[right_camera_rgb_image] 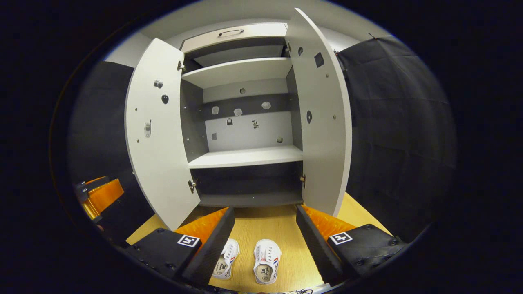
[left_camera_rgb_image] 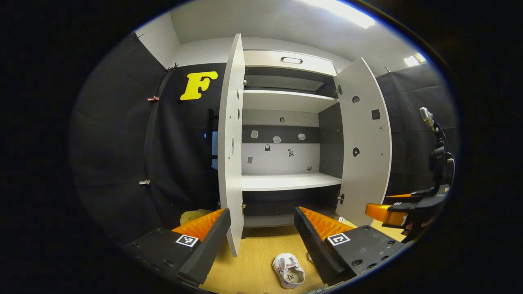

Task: Grab one shoe with the right hand and put it into the shoe cabinet, grab the other shoe with the left hand and put it into the shoe cabinet; then close the right door with the right hand and the left door with the left hand.

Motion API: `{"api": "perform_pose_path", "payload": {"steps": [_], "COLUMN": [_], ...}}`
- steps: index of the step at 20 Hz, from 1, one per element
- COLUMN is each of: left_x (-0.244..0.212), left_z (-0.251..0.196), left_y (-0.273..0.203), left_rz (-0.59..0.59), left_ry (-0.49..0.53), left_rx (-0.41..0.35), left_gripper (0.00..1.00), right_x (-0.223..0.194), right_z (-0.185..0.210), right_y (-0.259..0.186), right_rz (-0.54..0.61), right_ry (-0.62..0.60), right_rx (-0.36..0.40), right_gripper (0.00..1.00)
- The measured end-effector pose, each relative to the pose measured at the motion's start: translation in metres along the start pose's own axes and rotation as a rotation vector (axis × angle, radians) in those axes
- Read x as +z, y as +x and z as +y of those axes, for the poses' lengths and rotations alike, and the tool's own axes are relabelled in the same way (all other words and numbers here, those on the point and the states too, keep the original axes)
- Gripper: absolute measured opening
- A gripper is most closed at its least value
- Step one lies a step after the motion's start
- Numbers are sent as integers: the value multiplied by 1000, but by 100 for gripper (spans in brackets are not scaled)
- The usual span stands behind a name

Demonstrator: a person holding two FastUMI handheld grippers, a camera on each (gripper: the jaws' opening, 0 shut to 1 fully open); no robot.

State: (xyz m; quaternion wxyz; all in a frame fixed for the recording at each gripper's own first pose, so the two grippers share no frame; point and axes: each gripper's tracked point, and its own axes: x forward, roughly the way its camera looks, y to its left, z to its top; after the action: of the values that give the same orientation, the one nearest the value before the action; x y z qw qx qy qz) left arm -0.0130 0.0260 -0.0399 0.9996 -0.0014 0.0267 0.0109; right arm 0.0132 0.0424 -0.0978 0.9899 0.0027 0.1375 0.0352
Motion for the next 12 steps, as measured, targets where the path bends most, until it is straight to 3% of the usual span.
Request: {"api": "perform_pose_path", "payload": {"steps": [5, 12], "left_x": [-21, -51], "left_z": [10, 33], "left_y": [-8, -19], "left_rz": [43, 111], "left_ry": [9, -66], "left_rx": [16, 77], "left_gripper": [98, 98], "right_x": [-68, -165], "right_z": [16, 39], "right_y": [12, 21], "right_rz": [147, 352], "right_ry": [-5, -16], "right_rx": [47, 110], "right_gripper": [99, 99]}}
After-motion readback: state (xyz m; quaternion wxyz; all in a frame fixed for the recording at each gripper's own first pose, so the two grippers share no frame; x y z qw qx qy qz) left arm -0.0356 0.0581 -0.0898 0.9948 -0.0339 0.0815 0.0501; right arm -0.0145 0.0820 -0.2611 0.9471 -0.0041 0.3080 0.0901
